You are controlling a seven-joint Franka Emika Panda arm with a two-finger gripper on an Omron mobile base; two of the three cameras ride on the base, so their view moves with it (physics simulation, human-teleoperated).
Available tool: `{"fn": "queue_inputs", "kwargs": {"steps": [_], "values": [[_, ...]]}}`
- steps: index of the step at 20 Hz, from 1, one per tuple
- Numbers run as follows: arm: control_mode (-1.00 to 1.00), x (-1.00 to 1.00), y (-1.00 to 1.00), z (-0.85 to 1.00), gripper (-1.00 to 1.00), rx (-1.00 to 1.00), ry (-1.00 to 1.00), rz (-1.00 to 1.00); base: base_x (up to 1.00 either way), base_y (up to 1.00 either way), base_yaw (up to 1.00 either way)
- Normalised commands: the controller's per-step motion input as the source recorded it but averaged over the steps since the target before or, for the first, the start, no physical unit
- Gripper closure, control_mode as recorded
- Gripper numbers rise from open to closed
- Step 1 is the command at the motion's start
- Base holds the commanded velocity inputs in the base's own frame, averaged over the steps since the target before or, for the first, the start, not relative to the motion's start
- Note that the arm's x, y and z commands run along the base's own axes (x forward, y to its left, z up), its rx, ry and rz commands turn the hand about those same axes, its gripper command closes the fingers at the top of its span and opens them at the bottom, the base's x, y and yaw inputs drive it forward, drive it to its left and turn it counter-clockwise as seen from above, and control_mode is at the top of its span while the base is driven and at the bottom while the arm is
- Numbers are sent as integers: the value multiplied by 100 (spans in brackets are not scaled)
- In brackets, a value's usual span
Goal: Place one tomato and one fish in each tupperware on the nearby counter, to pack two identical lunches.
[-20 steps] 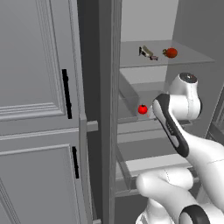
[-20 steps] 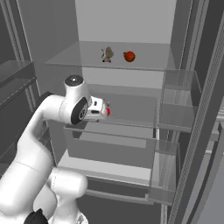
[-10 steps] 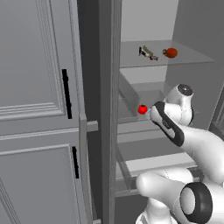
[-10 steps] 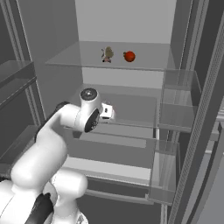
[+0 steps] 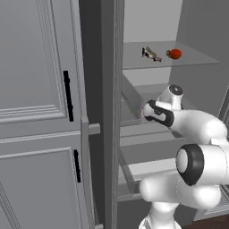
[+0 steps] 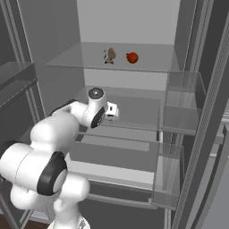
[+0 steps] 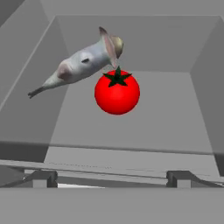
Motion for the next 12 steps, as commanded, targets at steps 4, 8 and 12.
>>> {"fn": "queue_inputs", "kwargs": {"steps": [4, 8, 12], "values": [[-100, 47, 2, -13, -100, 0, 0, 0, 0, 0, 0], [-100, 49, 0, -16, -100, 0, 0, 0, 0, 0, 0], [-100, 47, 1, -23, -100, 0, 0, 0, 0, 0, 0]]}}
